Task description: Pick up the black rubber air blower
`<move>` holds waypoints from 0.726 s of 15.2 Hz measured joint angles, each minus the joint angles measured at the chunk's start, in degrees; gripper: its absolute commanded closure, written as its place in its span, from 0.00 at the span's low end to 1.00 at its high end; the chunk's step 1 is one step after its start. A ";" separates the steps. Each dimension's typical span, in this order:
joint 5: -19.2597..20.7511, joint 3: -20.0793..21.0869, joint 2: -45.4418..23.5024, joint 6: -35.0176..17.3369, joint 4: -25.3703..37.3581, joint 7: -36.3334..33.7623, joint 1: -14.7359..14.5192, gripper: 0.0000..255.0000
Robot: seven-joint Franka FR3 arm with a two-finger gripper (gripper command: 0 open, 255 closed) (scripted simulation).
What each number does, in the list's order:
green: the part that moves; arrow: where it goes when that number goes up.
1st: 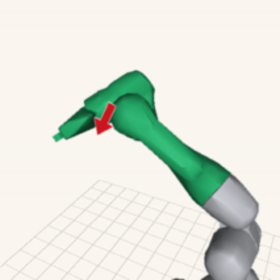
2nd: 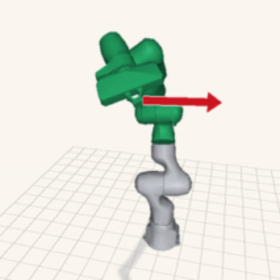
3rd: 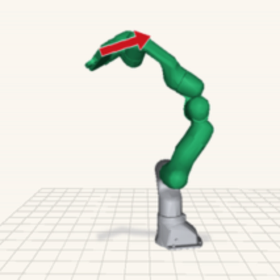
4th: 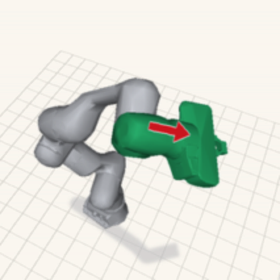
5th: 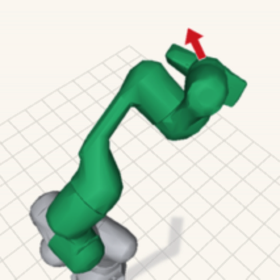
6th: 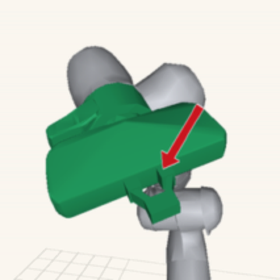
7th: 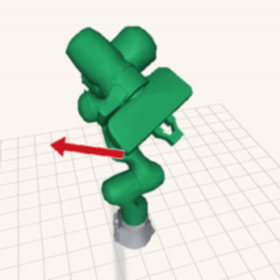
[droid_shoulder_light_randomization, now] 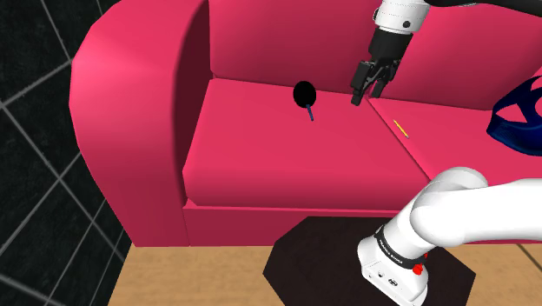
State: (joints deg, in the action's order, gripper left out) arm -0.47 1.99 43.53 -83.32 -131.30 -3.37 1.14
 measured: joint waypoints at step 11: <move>1.04 -2.09 -15.93 -13.75 2.67 -2.03 3.00 0.00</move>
State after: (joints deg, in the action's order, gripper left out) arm 0.57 -0.10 27.60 -97.08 -128.63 -5.40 4.13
